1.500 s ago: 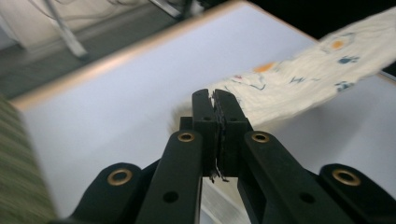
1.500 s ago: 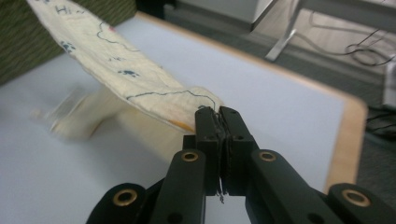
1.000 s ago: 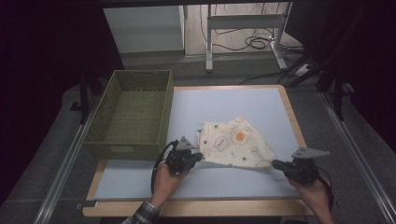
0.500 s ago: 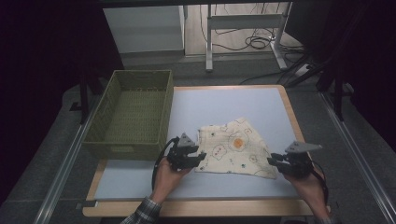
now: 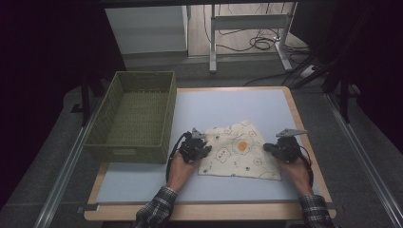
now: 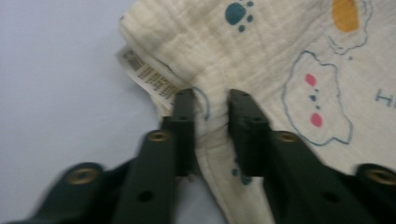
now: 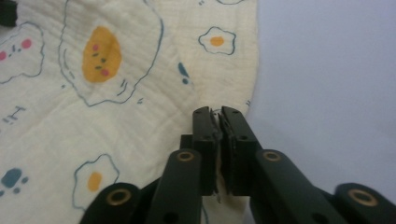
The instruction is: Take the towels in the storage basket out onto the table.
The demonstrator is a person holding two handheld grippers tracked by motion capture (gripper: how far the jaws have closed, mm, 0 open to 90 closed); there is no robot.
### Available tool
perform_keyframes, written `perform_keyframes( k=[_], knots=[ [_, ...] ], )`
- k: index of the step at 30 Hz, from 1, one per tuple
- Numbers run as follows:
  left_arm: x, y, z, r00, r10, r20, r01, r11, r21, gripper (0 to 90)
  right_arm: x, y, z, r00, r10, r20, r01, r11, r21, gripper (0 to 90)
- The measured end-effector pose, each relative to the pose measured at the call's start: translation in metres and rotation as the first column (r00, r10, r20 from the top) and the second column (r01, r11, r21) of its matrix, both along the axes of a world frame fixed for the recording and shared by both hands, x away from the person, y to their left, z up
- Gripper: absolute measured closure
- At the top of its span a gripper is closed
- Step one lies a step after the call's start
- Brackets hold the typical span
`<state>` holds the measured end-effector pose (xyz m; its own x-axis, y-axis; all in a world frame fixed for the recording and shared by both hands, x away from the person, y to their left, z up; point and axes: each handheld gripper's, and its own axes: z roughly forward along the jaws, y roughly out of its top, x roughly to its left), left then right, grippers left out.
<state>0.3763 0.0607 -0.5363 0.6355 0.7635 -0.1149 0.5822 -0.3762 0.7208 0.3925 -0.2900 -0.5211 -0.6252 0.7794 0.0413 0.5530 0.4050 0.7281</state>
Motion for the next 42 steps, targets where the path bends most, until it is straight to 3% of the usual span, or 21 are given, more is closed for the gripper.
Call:
perform_keyframes(
  k=[3, 6, 7, 10, 12, 13, 14, 16, 20, 22, 25, 27, 28, 29, 30, 35, 37, 38, 39, 41, 42],
  knots=[
    [-0.004, 0.001, 0.003, 0.9998, -0.017, 0.006, 0.017, 0.9998, -0.003, 86.8, -0.004, 0.001, 0.002, 1.0, 0.009, 0.0, -0.009, 0.9997, -0.021, 86.7],
    [-0.014, 0.007, 0.01, 0.9993, -0.037, 0.01, 0.037, 0.9988, -0.033, 87.0, -0.017, 0.001, 0.007, 0.9996, 0.029, 0.003, -0.029, 0.9994, -0.021, 86.6],
    [-0.02, 0.008, 0.012, 0.9989, -0.047, 0.007, 0.048, 0.9979, -0.044, 86.8, -0.03, -0.001, 0.01, 0.9991, 0.041, 0.007, -0.04, 0.9991, -0.013, 86.6],
    [-0.041, 0.011, 0.012, 0.9942, -0.103, -0.032, 0.101, 0.9936, -0.05, 86.2, -0.045, -0.004, 0.011, 0.9982, 0.06, 0.005, -0.06, 0.9981, -0.014, 86.4],
    [-0.052, 0.012, 0.008, 0.9856, -0.144, -0.089, 0.139, 0.9885, -0.061, 82.1, -0.059, -0.007, 0.009, 0.9963, 0.081, -0.027, -0.081, 0.9967, -0.002, 85.3],
    [-0.057, 0.014, 0.008, 0.9845, -0.153, -0.086, 0.147, 0.9869, -0.066, 77.8, -0.064, -0.008, 0.009, 0.9952, 0.091, -0.038, -0.091, 0.9959, -0.001, 83.2],
    [-0.06, 0.015, 0.009, 0.9866, -0.145, -0.075, 0.14, 0.9876, -0.072, 66.5, -0.07, -0.01, 0.011, 0.9954, 0.09, -0.034, -0.09, 0.9959, 0.001, 77.6],
    [-0.061, 0.018, 0.016, 0.9912, -0.123, -0.049, 0.12, 0.9914, -0.052, 62.2, -0.07, -0.011, 0.013, 0.996, 0.085, -0.027, -0.085, 0.9964, -0.002, 75.6],
    [-0.048, 0.02, 0.042, 0.9975, -0.069, 0.016, 0.07, 0.9948, -0.074, 53.8, -0.05, -0.008, 0.026, 0.9981, 0.061, 0.011, -0.061, 0.9981, -0.009, 70.9],
    [-0.042, 0.017, 0.049, 0.9975, -0.065, 0.029, 0.067, 0.9944, -0.082, 53.6, -0.03, -0.002, 0.03, 0.9986, 0.05, 0.019, -0.049, 0.9986, -0.021, 70.5],
    [-0.019, 0.006, 0.059, 0.9988, -0.036, 0.035, 0.038, 0.9979, -0.053, 55.5, -0.006, 0.007, 0.029, 0.9991, 0.038, 0.018, -0.037, 0.9986, -0.037, 70.0],
    [-0.012, 0.003, 0.058, 0.9991, -0.027, 0.031, 0.028, 0.9986, -0.045, 57.4, 0.004, 0.011, 0.028, 0.9993, 0.031, 0.019, -0.031, 0.9985, -0.044, 69.3],
    [0.0, 0.001, 0.052, 0.9998, -0.019, 0.0, 0.019, 0.9992, -0.034, 57.7, 0.02, 0.018, 0.024, 0.9996, 0.025, 0.013, -0.024, 0.998, -0.058, 65.3],
    [0.0, 0.001, 0.052, 0.9998, -0.019, 0.0, 0.019, 0.9992, -0.034, 57.4, 0.02, 0.018, 0.024, 0.9996, 0.025, 0.013, -0.024, 0.998, -0.058, 65.3],
    [0.009, -0.001, 0.042, 0.9985, -0.029, -0.048, 0.027, 0.9992, -0.029, 56.4, 0.031, 0.025, 0.017, 0.9997, 0.023, -0.002, -0.023, 0.9978, -0.062, 61.5],
    [0.011, -0.003, 0.02, 0.9929, -0.044, -0.11, 0.042, 0.9989, -0.022, 49.2, 0.044, 0.036, 0.004, 0.9996, 0.026, -0.011, -0.027, 0.9947, -0.099, 58.0],
    [0.007, -0.003, 0.013, 0.9898, -0.065, -0.127, 0.063, 0.9979, -0.018, 47.8, 0.043, 0.039, 0.001, 0.9997, 0.025, 0.002, -0.025, 0.9962, -0.084, 64.1],
    [0.0, -0.004, 0.008, 0.9887, -0.086, -0.123, 0.085, 0.9963, -0.012, 47.3, 0.041, 0.04, 0.002, 0.9995, 0.03, -0.009, -0.03, 0.9972, -0.068, 76.8],
    [-0.003, -0.005, 0.008, 0.9895, -0.089, -0.114, 0.088, 0.9961, -0.007, 46.2, 0.04, 0.04, 0.002, 0.999, 0.041, -0.02, -0.042, 0.9972, -0.063, 83.5],
    [-0.007, -0.006, 0.008, 0.9898, -0.091, -0.11, 0.092, 0.9958, 0.004, 47.0, 0.039, 0.04, 0.003, 0.998, 0.051, -0.038, -0.053, 0.9971, -0.054, 86.5],
    [-0.012, -0.01, 0.008, 0.9905, -0.096, -0.098, 0.1, 0.9945, 0.031, 55.9, 0.036, 0.041, 0.004, 0.9975, 0.063, -0.032, -0.065, 0.9944, -0.084, 87.5]
  ],
)
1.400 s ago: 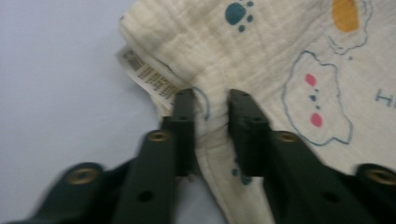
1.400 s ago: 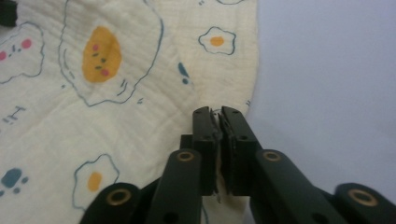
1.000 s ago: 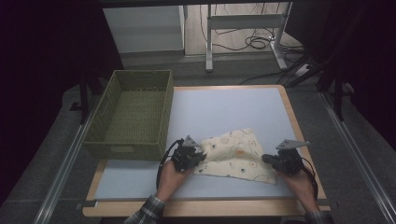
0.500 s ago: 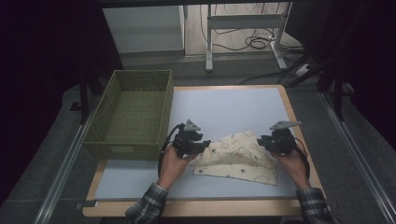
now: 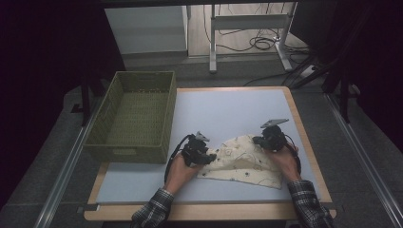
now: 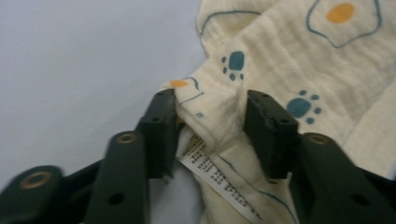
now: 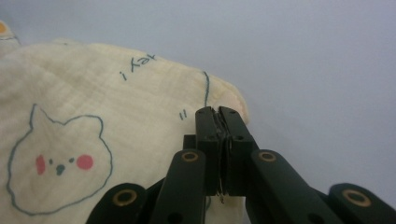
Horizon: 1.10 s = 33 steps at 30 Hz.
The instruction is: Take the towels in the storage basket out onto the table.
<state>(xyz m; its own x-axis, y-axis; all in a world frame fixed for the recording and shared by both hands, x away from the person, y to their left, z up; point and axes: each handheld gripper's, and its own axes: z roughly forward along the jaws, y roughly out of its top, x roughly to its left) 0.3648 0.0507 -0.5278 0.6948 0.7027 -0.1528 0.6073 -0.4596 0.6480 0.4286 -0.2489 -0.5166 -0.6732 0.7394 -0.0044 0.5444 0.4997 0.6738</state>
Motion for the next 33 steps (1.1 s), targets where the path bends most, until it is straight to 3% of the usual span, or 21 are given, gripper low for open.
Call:
perform_keyframes(
  k=[2, 5, 6, 10, 14, 15, 16, 17, 18, 19, 20, 22, 24, 27, 28, 33],
  knots=[
    [-0.002, -0.003, 0.001, 0.9999, -0.013, 0.004, 0.013, 0.9996, 0.025, 69.0, -0.002, 0.0, 0.003, 1.0, 0.0, 0.003, 0.0, 0.9999, -0.013, 87.7],
    [-0.002, -0.005, 0.003, 0.9991, -0.038, -0.019, 0.039, 0.999, 0.02, 83.8, -0.004, -0.003, 0.007, 0.9998, -0.005, 0.018, 0.005, 1.0, 0.002, 87.8],
    [0.0, -0.004, 0.004, 0.9987, -0.049, -0.012, 0.049, 0.9987, 0.018, 85.7, -0.004, -0.007, 0.013, 0.9993, -0.016, 0.034, 0.016, 0.9998, 0.011, 87.9],
    [0.009, -0.001, 0.011, 0.9998, -0.015, 0.01, 0.015, 0.9997, -0.021, 87.7, -0.002, -0.015, 0.021, 0.9979, -0.035, 0.054, 0.033, 0.9991, 0.025, 88.0],
    [0.03, -0.003, 0.032, 0.996, 0.024, 0.086, -0.023, 0.9996, -0.014, 87.7, 0.005, -0.029, 0.039, 0.9926, -0.081, 0.091, 0.076, 0.9953, 0.06, 88.0],
    [0.03, -0.003, 0.032, 0.996, 0.024, 0.086, -0.023, 0.9996, -0.014, 87.6, 0.005, -0.029, 0.039, 0.9926, -0.081, 0.091, 0.076, 0.9953, 0.06, 88.0],
    [0.039, -0.005, 0.041, 0.9902, 0.046, 0.131, -0.047, 0.9989, 0.003, 87.5, 0.008, -0.033, 0.046, 0.989, -0.098, 0.111, 0.092, 0.9937, 0.064, 88.0],
    [0.039, -0.005, 0.041, 0.9902, 0.046, 0.131, -0.047, 0.9989, 0.003, 87.2, 0.008, -0.033, 0.046, 0.989, -0.098, 0.111, 0.092, 0.9937, 0.064, 88.0],
    [0.045, -0.006, 0.046, 0.9849, 0.071, 0.158, -0.075, 0.997, 0.018, 87.2, 0.01, -0.035, 0.05, 0.9865, -0.109, 0.122, 0.102, 0.9927, 0.064, 88.0],
    [0.05, -0.005, 0.049, 0.9811, 0.091, 0.17, -0.095, 0.9955, 0.011, 85.4, 0.014, -0.041, 0.06, 0.9763, -0.151, 0.155, 0.14, 0.9869, 0.08, 87.8],
    [0.057, -0.003, 0.05, 0.9818, 0.112, 0.153, -0.114, 0.9935, 0.0, 84.6, 0.016, -0.044, 0.062, 0.9713, -0.17, 0.166, 0.157, 0.9834, 0.091, 87.1],
    [0.063, -0.004, 0.044, 0.9922, 0.103, 0.069, -0.106, 0.9934, 0.042, 72.4, 0.021, -0.051, 0.064, 0.9632, -0.212, 0.166, 0.198, 0.9753, 0.099, 76.9],
    [0.061, -0.003, 0.04, 0.9909, 0.1, 0.09, -0.106, 0.9925, 0.061, 65.4, 0.024, -0.055, 0.06, 0.9661, -0.219, 0.137, 0.213, 0.9754, 0.059, 74.1],
    [0.064, 0.001, 0.039, 0.9906, 0.115, 0.074, -0.118, 0.9927, 0.028, 55.7, 0.022, -0.06, 0.055, 0.9673, -0.218, 0.13, 0.212, 0.9756, 0.056, 73.2],
    [0.068, 0.003, 0.041, 0.9881, 0.134, 0.075, -0.136, 0.9905, 0.018, 55.0, 0.02, -0.065, 0.049, 0.9688, -0.224, 0.107, 0.216, 0.9732, 0.077, 71.5],
    [0.081, 0.003, 0.044, 0.9837, 0.157, 0.088, -0.159, 0.9872, 0.014, 54.2, 0.02, -0.07, 0.042, 0.9702, -0.231, 0.074, 0.225, 0.9713, 0.077, 70.9]
  ],
)
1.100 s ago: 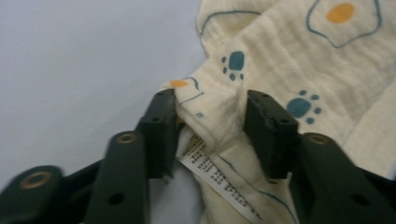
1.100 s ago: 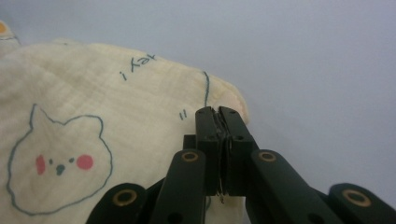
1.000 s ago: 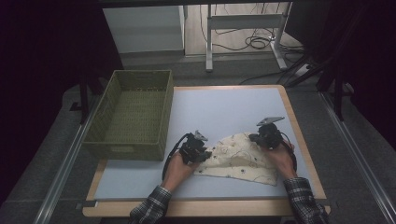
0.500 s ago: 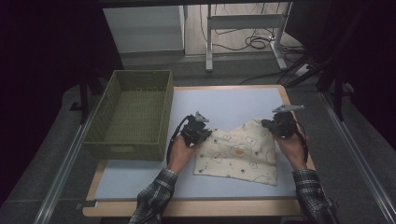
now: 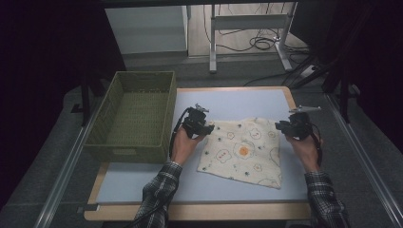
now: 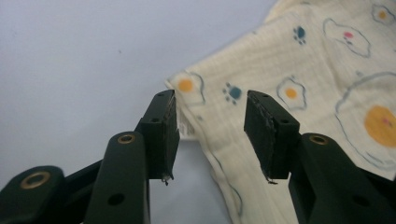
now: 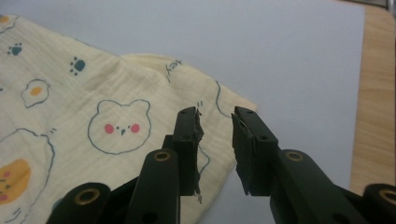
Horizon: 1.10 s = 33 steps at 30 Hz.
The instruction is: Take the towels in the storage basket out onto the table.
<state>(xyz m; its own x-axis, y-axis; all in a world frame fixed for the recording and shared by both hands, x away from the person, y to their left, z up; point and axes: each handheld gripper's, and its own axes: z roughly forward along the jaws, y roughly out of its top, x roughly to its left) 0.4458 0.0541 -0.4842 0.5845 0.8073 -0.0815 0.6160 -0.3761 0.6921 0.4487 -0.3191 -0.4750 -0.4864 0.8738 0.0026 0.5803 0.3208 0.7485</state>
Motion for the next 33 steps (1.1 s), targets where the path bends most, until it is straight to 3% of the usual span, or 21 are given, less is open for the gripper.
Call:
perform_keyframes(
  k=[1, 6, 7, 8, 12, 13, 14, 15, 18, 20, 21, 22, 23, 24, 26, 28, 29, 30, 31, 32, 33],
  knots=[
    [0.01, -0.002, -0.004, 0.9999, 0.009, -0.011, -0.009, 0.9999, 0.006, 54.2, 0.002, -0.001, -0.004, 0.9998, -0.003, -0.019, 0.004, 0.9999, 0.01, 71.0],
    [0.025, -0.006, -0.022, 0.9968, 0.029, -0.074, -0.028, 0.9995, 0.012, 51.8, 0.003, 0.002, -0.018, 0.9985, 0.012, -0.054, -0.01, 0.9994, 0.033, 70.4],
    [0.029, -0.009, -0.032, 0.9945, 0.017, -0.103, -0.019, 0.9996, -0.019, 51.1, 0.003, 0.003, -0.022, 0.9982, 0.015, -0.059, -0.013, 0.9996, 0.025, 67.8],
    [0.03, -0.011, -0.036, 0.9943, 0.004, -0.107, -0.008, 0.9993, -0.036, 51.1, 0.003, 0.004, -0.026, 0.998, 0.014, -0.062, -0.014, 0.9998, 0.016, 65.7],
    [0.029, -0.016, -0.041, 0.9965, -0.026, -0.079, 0.023, 0.9992, -0.032, 68.4, 0.005, 0.008, -0.037, 0.9966, 0.013, -0.081, -0.015, 0.9997, -0.017, 62.4],
    [0.031, -0.018, -0.04, 0.9952, -0.06, -0.077, 0.057, 0.9972, -0.049, 77.9, 0.006, 0.011, -0.04, 0.9979, 0.011, -0.063, -0.012, 0.9997, -0.021, 72.2],
    [0.031, -0.018, -0.04, 0.9952, -0.06, -0.077, 0.057, 0.9972, -0.049, 81.6, 0.006, 0.011, -0.04, 0.9979, 0.011, -0.063, -0.012, 0.9997, -0.021, 72.2],
    [0.028, -0.018, -0.03, 0.9984, -0.057, 0.0, 0.057, 0.998, -0.029, 83.2, 0.008, 0.013, -0.04, 0.9966, 0.018, -0.08, -0.019, 0.9998, -0.011, 88.5],
    [0.017, -0.013, -0.007, 0.9893, -0.056, 0.134, 0.063, 0.9969, -0.047, 83.8, 0.009, 0.02, -0.034, 0.9977, 0.026, -0.062, -0.029, 0.9986, -0.044, 89.8],
    [0.008, -0.009, 0.005, 0.9812, -0.037, 0.189, 0.046, 0.9978, -0.048, 83.0, 0.007, 0.018, -0.022, 0.9997, 0.023, -0.001, -0.023, 0.9997, -0.008, 89.8],
    [0.007, -0.008, 0.006, 0.9868, -0.035, 0.158, 0.043, 0.9981, -0.045, 82.1, 0.006, 0.017, -0.017, 0.9996, 0.014, 0.025, -0.015, 0.9998, 0.015, 89.7],
    [0.007, -0.008, 0.006, 0.9868, -0.035, 0.158, 0.043, 0.9981, -0.045, 78.6, 0.006, 0.017, -0.017, 0.9996, 0.014, 0.025, -0.015, 0.9998, 0.015, 89.7],
    [0.012, -0.008, 0.0, 0.9986, -0.043, 0.031, 0.043, 0.9991, -0.006, 78.6, 0.006, 0.015, -0.014, 0.9995, 0.004, 0.032, -0.005, 0.9998, 0.02, 89.4],
    [0.014, -0.01, -0.005, 0.9994, -0.033, -0.009, 0.033, 0.9986, 0.041, 65.5, 0.009, 0.015, -0.015, 1.0, 0.003, -0.008, -0.003, 1.0, -0.008, 75.6],
    [0.012, -0.009, -0.014, 0.9996, -0.027, -0.011, 0.028, 0.994, 0.106, 52.3, 0.008, 0.013, -0.02, 0.9993, -0.004, -0.038, 0.002, 0.9991, -0.042, 70.1],
    [0.002, 0.0, -0.015, 0.9998, -0.018, -0.012, 0.019, 0.999, 0.041, 46.7, 0.0, 0.01, -0.021, 0.9984, 0.028, -0.049, -0.028, 0.9996, -0.007, 69.4],
    [-0.004, 0.002, -0.014, 0.9998, -0.02, -0.005, 0.02, 0.9996, 0.02, 44.8, -0.006, 0.01, -0.02, 0.9977, 0.04, -0.054, -0.041, 0.9991, -0.014, 69.3],
    [-0.004, 0.002, -0.014, 0.9998, -0.02, -0.005, 0.02, 0.9996, 0.02, 44.5, -0.014, 0.009, -0.019, 0.997, 0.055, -0.054, -0.057, 0.998, -0.027, 69.3],
    [-0.02, 0.005, -0.013, 0.9989, -0.047, -0.002, 0.047, 0.9989, -0.003, 43.8, -0.022, 0.007, -0.019, 0.9957, 0.073, -0.058, -0.074, 0.997, -0.021, 69.4],
    [-0.02, 0.005, -0.013, 0.9989, -0.047, -0.002, 0.047, 0.9989, -0.003, 42.5, -0.022, 0.007, -0.019, 0.9957, 0.073, -0.058, -0.074, 0.997, -0.021, 69.4],
    [-0.034, 0.006, -0.015, 0.9979, -0.065, 0.001, 0.065, 0.9979, -0.003, 42.5, -0.031, 0.006, -0.018, 0.9938, 0.087, -0.07, -0.087, 0.9962, -0.006, 69.3]
  ],
)
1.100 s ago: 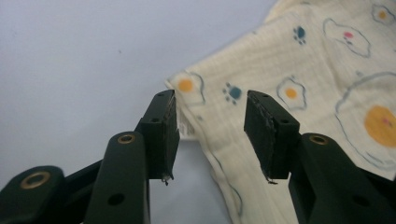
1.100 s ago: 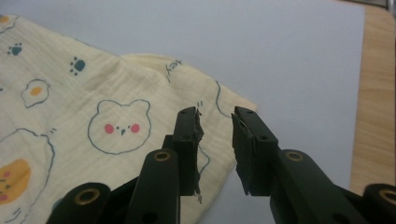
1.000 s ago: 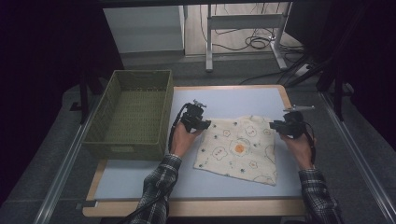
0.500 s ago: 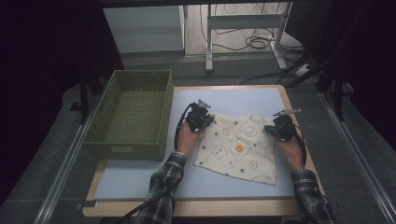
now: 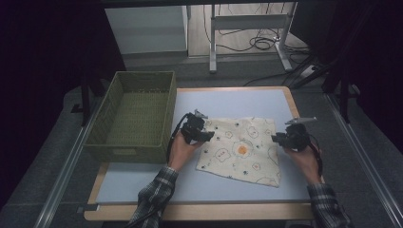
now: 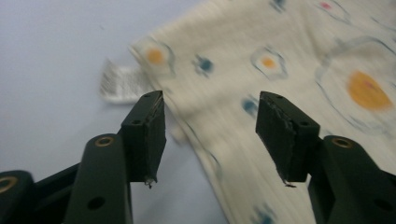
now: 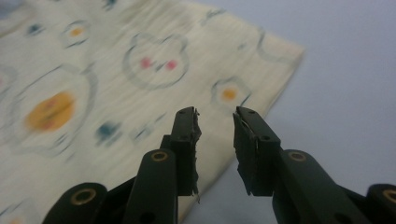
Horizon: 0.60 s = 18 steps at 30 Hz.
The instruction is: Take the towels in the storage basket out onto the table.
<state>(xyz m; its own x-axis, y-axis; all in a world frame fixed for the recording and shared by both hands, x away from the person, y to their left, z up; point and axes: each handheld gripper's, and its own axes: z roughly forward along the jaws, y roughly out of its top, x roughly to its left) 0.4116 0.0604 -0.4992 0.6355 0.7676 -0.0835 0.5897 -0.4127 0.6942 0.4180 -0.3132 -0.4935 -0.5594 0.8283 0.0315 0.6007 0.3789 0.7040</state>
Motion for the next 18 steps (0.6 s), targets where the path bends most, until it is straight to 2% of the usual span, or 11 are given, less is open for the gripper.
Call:
perform_keyframes(
  k=[3, 5, 8, 9, 10, 11, 12, 15, 16, 17, 18],
  knots=[
    [-0.027, 0.005, -0.007, 0.9993, -0.037, -0.005, 0.037, 0.9993, -0.009, 43.9, -0.048, -0.002, -0.002, 0.9972, 0.068, -0.029, -0.069, 0.9974, -0.021, 69.3],
    [-0.043, 0.01, -0.013, 0.9984, -0.055, -0.014, 0.055, 0.9983, -0.018, 43.9, -0.057, -0.002, -0.003, 0.9963, 0.079, -0.033, -0.08, 0.9965, -0.024, 69.3],
    [-0.065, 0.019, -0.023, 0.9966, -0.083, -0.006, 0.082, 0.9962, -0.029, 44.6, -0.09, -0.005, -0.005, 0.9933, 0.107, -0.043, -0.108, 0.9939, -0.021, 67.8],
    [-0.077, 0.022, -0.027, 0.9959, -0.09, 0.0, 0.09, 0.9944, -0.056, 45.2, -0.111, -0.005, -0.005, 0.9903, 0.13, -0.049, -0.13, 0.9915, -0.003, 65.7],
    [-0.077, 0.022, -0.027, 0.9959, -0.09, 0.0, 0.09, 0.9944, -0.056, 45.3, -0.111, -0.005, -0.005, 0.9903, 0.13, -0.049, -0.13, 0.9915, -0.003, 65.7],
    [-0.085, 0.022, -0.032, 0.9955, -0.094, 0.0, 0.094, 0.9946, -0.043, 45.3, -0.125, -0.002, -0.007, 0.9869, 0.153, -0.051, -0.153, 0.9881, 0.013, 63.8],
    [-0.088, 0.021, -0.034, 0.9954, -0.096, 0.007, 0.096, 0.9949, -0.032, 45.4, -0.129, 0.0, -0.008, 0.985, 0.165, -0.053, -0.164, 0.9863, 0.017, 63.3],
    [-0.093, 0.019, -0.039, 0.9948, -0.101, 0.016, 0.101, 0.9946, -0.024, 50.6, -0.137, 0.006, -0.013, 0.9804, 0.189, -0.054, -0.19, 0.9818, 0.0, 63.3],
    [-0.096, 0.018, -0.039, 0.9946, -0.099, 0.03, 0.1, 0.9948, -0.022, 50.6, -0.139, 0.009, -0.017, 0.9797, 0.194, -0.051, -0.195, 0.9803, -0.029, 65.4],
    [-0.097, 0.017, -0.039, 0.995, -0.098, 0.021, 0.098, 0.9946, -0.033, 61.0, -0.144, 0.013, -0.022, 0.9816, 0.191, 0.0, -0.19, 0.9774, -0.092, 77.9],
    [-0.097, 0.017, -0.039, 0.9951, -0.097, 0.018, 0.097, 0.9946, -0.035, 66.2, -0.143, 0.013, -0.022, 0.9817, 0.19, 0.008, -0.189, 0.9775, -0.095, 84.0]
  ],
)
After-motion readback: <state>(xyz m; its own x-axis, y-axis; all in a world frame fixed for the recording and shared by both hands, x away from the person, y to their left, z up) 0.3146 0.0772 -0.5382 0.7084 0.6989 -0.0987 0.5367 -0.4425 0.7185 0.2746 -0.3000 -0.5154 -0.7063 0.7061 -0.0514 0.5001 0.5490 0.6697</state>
